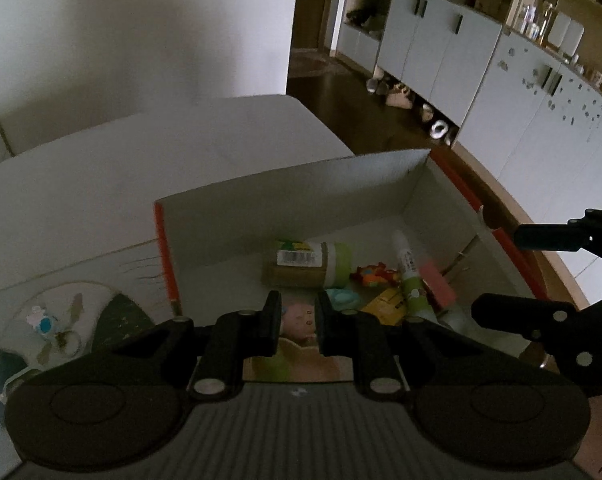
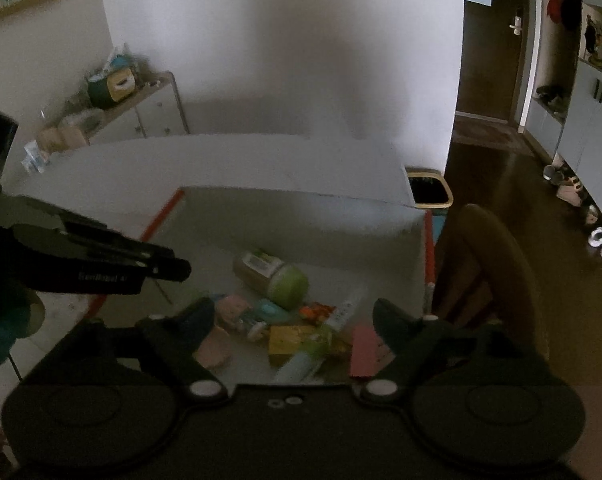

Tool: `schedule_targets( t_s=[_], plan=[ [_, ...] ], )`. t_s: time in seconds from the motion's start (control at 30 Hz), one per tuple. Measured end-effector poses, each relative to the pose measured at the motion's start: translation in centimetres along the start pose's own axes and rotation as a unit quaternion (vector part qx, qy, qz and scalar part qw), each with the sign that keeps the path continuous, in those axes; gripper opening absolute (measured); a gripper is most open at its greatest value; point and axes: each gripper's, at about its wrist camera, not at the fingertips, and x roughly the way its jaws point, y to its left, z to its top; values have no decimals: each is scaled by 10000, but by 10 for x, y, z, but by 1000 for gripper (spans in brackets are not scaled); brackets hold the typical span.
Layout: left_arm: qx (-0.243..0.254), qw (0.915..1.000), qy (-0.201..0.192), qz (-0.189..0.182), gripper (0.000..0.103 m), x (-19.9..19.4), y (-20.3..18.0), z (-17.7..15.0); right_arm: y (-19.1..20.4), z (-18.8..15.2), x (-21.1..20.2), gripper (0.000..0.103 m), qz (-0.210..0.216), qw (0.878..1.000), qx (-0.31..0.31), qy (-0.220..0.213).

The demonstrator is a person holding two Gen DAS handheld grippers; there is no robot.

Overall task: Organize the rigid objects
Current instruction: 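Withdraw both tools from the red box back toward the mat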

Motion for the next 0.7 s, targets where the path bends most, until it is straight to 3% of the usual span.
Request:
schedule_targets(
  t_s=[0.23,0.53,0.6,0.63,0.67,0.7],
  plan=[
    [-90,9997,-210,-27,17,-27,19,-11,18,2,-10,98,147,9995,156,-246],
    [-195,9989,-408,86,19,-54,65,-32,63,9,-5,99,283,9988,201,-349],
    [-209,9987,-449,125,29,-59,77,-37,78,12,-2,99,283,9989,170,-341],
    [-205,9985,-487,172,39,-63,84,-40,85,13,0,99,295,9989,160,-337],
    [-200,9982,-529,221,57,-65,90,-43,93,15,2,99,315,9988,146,-331],
    [-208,9977,-595,265,65,-69,96,-47,99,16,4,99,316,9989,132,-327]
  ],
)
